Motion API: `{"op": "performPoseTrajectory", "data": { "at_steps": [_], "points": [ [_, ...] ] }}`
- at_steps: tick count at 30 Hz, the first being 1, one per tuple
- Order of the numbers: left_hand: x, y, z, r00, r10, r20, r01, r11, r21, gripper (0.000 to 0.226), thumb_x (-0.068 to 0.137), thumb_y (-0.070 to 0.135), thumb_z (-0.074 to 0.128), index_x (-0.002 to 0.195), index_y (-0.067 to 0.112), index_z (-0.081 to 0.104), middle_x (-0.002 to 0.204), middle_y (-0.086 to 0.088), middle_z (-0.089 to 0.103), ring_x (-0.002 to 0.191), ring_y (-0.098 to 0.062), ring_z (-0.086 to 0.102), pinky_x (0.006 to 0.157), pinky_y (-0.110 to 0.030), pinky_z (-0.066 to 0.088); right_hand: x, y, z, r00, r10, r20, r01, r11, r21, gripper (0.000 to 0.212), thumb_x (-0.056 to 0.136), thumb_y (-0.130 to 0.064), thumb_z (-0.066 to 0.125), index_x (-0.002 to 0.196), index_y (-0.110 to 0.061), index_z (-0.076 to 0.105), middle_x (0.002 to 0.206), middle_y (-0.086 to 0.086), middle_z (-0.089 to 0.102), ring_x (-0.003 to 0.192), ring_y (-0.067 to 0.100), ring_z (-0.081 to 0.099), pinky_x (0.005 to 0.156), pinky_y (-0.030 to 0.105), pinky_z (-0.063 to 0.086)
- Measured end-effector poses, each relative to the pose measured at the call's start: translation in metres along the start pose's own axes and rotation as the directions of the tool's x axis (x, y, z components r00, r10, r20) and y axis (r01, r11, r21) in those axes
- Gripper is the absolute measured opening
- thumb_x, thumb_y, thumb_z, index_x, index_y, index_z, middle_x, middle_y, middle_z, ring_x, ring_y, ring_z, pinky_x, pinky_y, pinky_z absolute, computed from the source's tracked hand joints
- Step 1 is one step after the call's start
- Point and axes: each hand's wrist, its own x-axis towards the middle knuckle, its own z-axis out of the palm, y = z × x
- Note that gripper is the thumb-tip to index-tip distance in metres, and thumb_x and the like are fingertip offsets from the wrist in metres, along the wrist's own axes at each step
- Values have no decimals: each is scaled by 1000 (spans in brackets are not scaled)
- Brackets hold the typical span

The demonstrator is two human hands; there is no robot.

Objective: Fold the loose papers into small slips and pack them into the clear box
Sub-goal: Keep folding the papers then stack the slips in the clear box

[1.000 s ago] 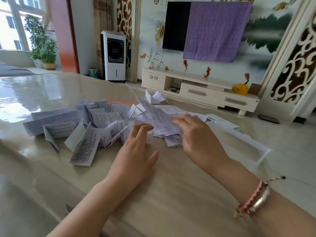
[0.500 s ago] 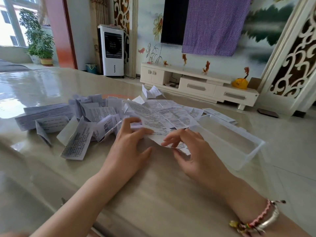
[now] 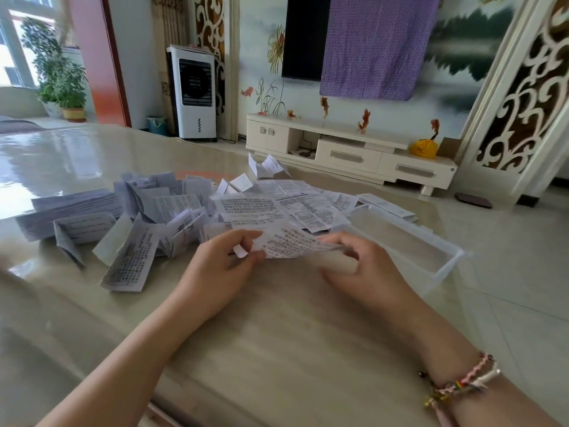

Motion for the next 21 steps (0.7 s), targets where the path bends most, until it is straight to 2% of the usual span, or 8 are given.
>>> {"op": "performPoseTrajectory", "data": {
  "at_steps": [3,4,6,8,11,15,18,21],
  "points": [
    [-2,5,-3,988,-49,145,70,988,-137,22,91,15,62,74,10,51,72,14,64,63,-5,53,58,-19,42,5,-2,-4,992,118,-42,-93,918,386,32,78,1,75,103,-15,64,103,0,72,95,9,69,85,17,51],
    [-3,7,-5,983,-47,178,76,984,-159,24,92,19,61,74,9,48,65,12,57,61,-5,47,57,-20,37,6,-3,-4,990,137,-40,-101,872,480,34,79,3,73,107,-11,62,105,4,72,96,13,69,84,20,53],
    [-4,8,-8,972,-51,231,108,965,-240,31,92,29,59,84,0,51,74,-6,58,70,-9,48,66,-25,38,7,-4,-5,985,172,-23,-128,814,567,40,79,4,71,115,-7,57,109,5,71,99,14,69,83,20,54],
    [-5,10,-12,959,-82,271,175,923,-342,37,92,30,57,106,-5,55,101,-16,67,90,-16,61,83,-30,45,7,-5,-5,981,193,9,-165,809,564,40,80,1,71,117,-5,56,111,3,71,102,12,68,84,19,53],
    [-9,15,-13,937,-113,330,274,823,-497,34,91,22,53,124,12,59,120,-4,68,115,-20,62,99,-34,46,8,-3,-4,978,202,60,-204,843,498,24,84,-5,69,106,3,62,106,7,73,98,16,69,82,18,54],
    [-13,27,-9,937,-101,334,257,847,-465,34,88,22,53,119,11,59,111,0,72,105,-15,67,87,-21,53,7,-2,-4,964,262,41,-252,860,443,25,91,-19,62,94,5,63,96,5,75,90,18,71,76,20,56],
    [-14,26,-5,967,-116,225,195,908,-370,40,81,34,58,107,3,56,98,-4,74,95,-21,70,89,-37,55,7,0,-6,931,364,19,-338,845,414,26,94,-24,60,96,2,62,92,3,75,83,14,72,72,22,57],
    [-14,21,-4,980,-153,130,175,967,-185,46,72,51,60,106,20,55,90,3,75,90,-17,70,92,-47,51,6,4,-6,904,426,16,-414,868,273,20,94,-23,59,82,-8,64,88,6,74,77,18,72,72,29,57]
  ]
}}
